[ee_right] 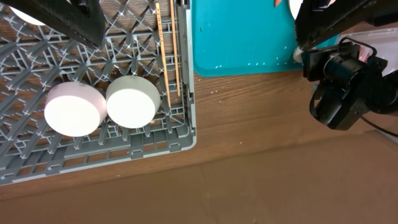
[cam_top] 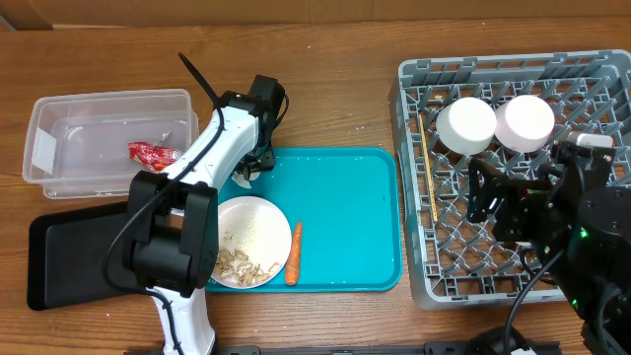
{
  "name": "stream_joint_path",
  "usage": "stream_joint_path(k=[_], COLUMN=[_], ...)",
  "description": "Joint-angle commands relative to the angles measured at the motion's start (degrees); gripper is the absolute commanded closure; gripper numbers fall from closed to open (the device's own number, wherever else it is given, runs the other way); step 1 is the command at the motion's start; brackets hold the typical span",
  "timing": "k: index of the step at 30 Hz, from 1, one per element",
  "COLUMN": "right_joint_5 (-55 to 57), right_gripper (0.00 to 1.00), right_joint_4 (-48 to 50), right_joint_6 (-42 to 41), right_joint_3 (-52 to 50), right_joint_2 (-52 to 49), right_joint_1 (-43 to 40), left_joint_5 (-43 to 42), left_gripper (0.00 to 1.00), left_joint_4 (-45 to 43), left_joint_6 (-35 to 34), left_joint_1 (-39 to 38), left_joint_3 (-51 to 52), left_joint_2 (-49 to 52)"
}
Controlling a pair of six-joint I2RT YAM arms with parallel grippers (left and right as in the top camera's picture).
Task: Sort waste into correct bins and load items into the dishwasher
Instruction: 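Grasp the white tissue with the left gripper and drop it in the clear bin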
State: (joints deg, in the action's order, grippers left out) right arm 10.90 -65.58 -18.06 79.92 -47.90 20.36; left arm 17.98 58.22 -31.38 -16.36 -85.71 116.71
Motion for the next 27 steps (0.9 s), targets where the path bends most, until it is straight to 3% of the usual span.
stream_joint_path(k=[1, 3, 4, 5, 10, 19, 27], right_joint_5=[0.1, 0.1, 0.1, 0.1, 0.1, 0.1, 0.1], right_gripper=[0.0, 0.0, 0.0, 0.0, 0.0, 0.0, 0.0], right_joint_4=[0.3, 0.3, 0.3, 0.3, 0.3, 0.3, 0.3], right_joint_6=[-0.4, -0.4, -0.4, -0.4, -0.4, -0.4, -0.4], right_joint_3=[0.3, 0.3, 0.3, 0.3, 0.3, 0.3, 0.3], right_joint_2=[0.0, 0.0, 0.0, 0.0, 0.0, 0.0, 0.0], right_joint_1=[0.2, 0.2, 0.2, 0.2, 0.2, 0.2, 0.2], left_joint_5=[-1.6, -1.7, -2.3, -3.2, -4.1, 1.0, 5.8], left_gripper=[0.51, 0.65, 0.87, 0.96, 0.96, 0.96, 0.96], left_joint_4=[-0.3, -0.2, 0.0, 0.2, 6.0, 19.9, 19.2], left_joint_6=[0.5, 0.7, 1.6, 2.8, 4.0, 4.0, 1.8], left_joint_1=[0.2, 0.2, 0.2, 0.3, 0.4, 2.0, 13.1], left_joint_3=[0.5, 0.5, 0.5, 0.3, -4.9, -26.9, -27.9], left_joint_2=[1.1, 1.1, 1.1, 1.1, 0.1, -5.3, -7.3])
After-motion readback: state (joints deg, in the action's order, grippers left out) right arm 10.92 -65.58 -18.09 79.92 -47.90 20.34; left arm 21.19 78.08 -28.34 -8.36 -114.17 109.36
